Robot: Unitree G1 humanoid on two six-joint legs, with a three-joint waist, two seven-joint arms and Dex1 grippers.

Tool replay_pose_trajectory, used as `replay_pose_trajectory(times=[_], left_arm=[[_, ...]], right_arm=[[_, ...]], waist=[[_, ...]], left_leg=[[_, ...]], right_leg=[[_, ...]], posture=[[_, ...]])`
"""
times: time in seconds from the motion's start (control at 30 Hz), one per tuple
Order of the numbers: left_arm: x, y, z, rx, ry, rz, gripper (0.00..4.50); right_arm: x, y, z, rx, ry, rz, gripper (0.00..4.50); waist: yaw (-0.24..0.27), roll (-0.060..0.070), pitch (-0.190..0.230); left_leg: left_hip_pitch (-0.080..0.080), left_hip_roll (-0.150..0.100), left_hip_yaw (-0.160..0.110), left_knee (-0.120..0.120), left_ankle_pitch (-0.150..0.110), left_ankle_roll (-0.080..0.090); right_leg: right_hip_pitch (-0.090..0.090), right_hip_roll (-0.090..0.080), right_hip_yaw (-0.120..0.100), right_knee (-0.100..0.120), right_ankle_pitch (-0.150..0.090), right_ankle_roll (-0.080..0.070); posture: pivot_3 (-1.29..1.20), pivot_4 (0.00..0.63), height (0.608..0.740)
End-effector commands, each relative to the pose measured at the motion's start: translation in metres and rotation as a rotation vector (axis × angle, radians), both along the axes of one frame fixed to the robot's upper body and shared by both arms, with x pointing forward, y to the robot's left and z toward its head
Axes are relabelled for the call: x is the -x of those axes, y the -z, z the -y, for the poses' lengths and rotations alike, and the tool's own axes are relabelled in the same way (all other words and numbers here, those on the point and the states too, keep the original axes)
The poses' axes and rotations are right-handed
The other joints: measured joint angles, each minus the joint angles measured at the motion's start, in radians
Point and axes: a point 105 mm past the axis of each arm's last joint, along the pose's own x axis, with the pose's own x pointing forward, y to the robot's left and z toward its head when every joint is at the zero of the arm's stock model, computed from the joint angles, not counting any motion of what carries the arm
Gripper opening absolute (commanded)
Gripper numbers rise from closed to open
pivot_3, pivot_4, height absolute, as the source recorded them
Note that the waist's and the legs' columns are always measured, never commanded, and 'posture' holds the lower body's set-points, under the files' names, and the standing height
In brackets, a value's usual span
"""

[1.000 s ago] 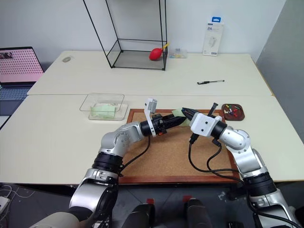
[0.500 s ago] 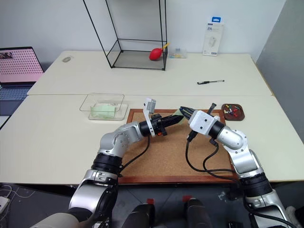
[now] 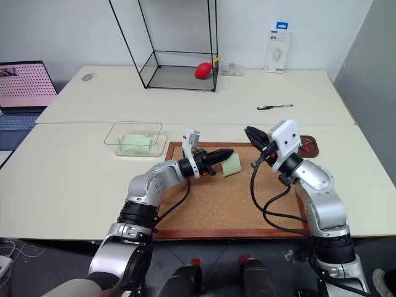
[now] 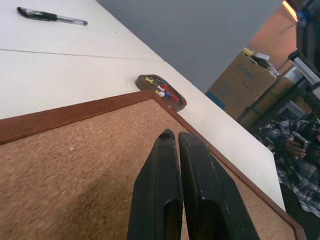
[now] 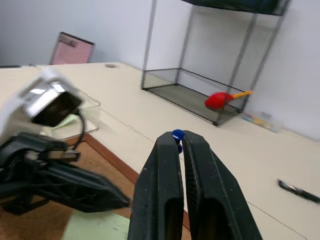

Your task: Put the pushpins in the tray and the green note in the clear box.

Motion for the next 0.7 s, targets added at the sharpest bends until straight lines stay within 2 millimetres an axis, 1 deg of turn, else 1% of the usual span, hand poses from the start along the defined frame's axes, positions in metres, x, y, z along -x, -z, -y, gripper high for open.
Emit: replay_pose_trajectory(times=[0.03,0.17,0.23,0.33,0.43,0.53,0.7], left_arm=[[0.0,-0.008,-0.003,0.017,-0.011,0.032,0.17],[0.003,-0.006,-0.002,0.018,0.002,0.027,0.17],[0.003,-0.006,-0.001,0.018,0.002,0.026,0.17],[0.003,-0.006,-0.001,0.02,0.0,0.027,0.17],[0.002,-0.007,0.0,0.02,0.0,0.029,0.17],[0.002,-0.009,0.0,0.021,-0.002,0.032,0.17],[0.0,-0.009,-0.001,0.021,-0.009,0.036,0.17]], right_arm=[[-0.003,-0.007,0.025,0.016,0.097,0.02,0.0],[-0.009,-0.001,0.045,0.054,0.181,0.006,0.0],[-0.015,0.008,0.057,0.111,0.243,-0.007,0.0],[-0.028,0.028,0.081,0.222,0.37,-0.059,0.0],[-0.038,0.037,0.097,0.262,0.449,-0.092,0.0],[-0.05,0.047,0.109,0.296,0.507,-0.133,0.0],[-0.065,0.06,0.117,0.319,0.55,-0.173,0.0]], waist=[[0.0,0.0,0.0],[-0.003,0.0,0.0],[-0.002,0.0,0.0],[-0.001,0.0,0.0],[-0.003,0.0,0.0],[-0.005,0.0,0.0],[-0.005,0.0,0.0]], left_leg=[[0.0,0.0,0.0,0.0,0.0,0.0],[0.0,0.0,0.0,0.0,0.0,0.0],[0.0,0.0,0.0,0.0,0.0,0.0],[0.0,0.0,0.001,0.0,0.0,0.0],[0.0,0.0,0.001,0.0,0.0,0.0],[0.001,0.0,0.002,0.0,0.0,0.0],[0.001,0.0,0.001,0.0,0.0,0.0]], right_leg=[[0.0,0.0,0.0,0.0,0.0,0.0],[0.0,0.0,0.0,0.0,0.0,0.0],[0.0,0.0,0.0,0.0,0.0,0.0],[0.0,0.0,0.0,0.0,0.0,0.0],[0.0,0.0,0.001,0.0,0.0,0.0],[0.0,0.0,0.001,0.001,0.0,0.0],[0.0,0.0,0.001,0.001,0.0,0.0]], posture=[[0.0,0.15,0.74],[0.0,0.15,0.74],[0.0,0.15,0.74],[0.0,0.15,0.74],[0.0,0.15,0.74],[0.0,0.15,0.74],[0.0,0.15,0.74]])
